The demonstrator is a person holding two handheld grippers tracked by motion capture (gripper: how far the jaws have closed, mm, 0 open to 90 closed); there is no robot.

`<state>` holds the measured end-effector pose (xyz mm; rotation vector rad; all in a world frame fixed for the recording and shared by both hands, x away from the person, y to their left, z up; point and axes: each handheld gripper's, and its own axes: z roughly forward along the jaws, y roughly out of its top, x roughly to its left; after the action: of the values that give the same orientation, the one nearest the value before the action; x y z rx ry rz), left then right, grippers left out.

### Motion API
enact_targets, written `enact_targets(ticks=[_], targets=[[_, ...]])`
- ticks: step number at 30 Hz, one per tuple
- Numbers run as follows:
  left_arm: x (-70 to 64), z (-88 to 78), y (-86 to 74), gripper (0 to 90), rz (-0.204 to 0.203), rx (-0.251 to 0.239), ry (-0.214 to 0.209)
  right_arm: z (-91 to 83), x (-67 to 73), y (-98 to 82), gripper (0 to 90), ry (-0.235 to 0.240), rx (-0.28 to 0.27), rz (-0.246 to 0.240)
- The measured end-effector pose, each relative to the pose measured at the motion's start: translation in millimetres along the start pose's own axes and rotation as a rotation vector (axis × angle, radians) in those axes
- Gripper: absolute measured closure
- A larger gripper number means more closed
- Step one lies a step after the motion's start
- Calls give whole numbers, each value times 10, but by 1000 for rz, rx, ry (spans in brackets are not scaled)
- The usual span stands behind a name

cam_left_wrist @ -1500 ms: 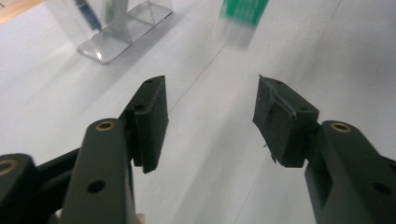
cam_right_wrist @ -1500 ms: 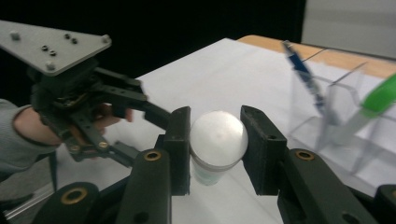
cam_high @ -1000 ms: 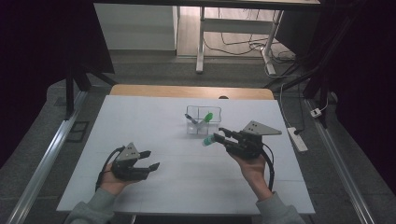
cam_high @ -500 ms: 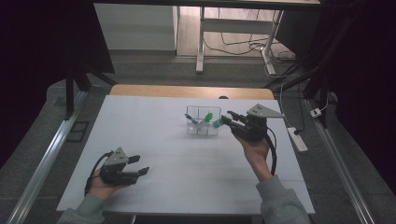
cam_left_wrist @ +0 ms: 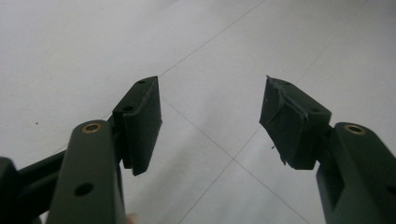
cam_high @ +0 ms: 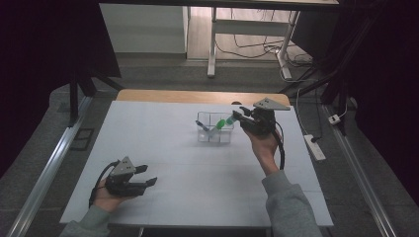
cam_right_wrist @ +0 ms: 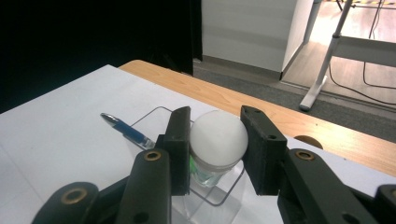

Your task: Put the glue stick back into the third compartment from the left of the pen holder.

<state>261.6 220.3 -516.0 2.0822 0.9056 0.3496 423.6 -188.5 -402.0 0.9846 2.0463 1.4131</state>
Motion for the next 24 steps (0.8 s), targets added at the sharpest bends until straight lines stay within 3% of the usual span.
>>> enact_targets(ticks=[5,8,11,17,24], targets=[[0,16,-1,371,3,9,1,82,-60,-27,646,-3,11,20],[4,18,-3,369,1,12,2,181,-97,-49,630,34,50,32],[9,12,-7,368,-3,7,1,202,-100,-64,511,22,43,21],[15,19,-10,366,-4,11,1,41,-73,-121,458,32,27,-1],[18,22,-9,366,-8,13,4,-235,-83,-372,449,70,48,-8]])
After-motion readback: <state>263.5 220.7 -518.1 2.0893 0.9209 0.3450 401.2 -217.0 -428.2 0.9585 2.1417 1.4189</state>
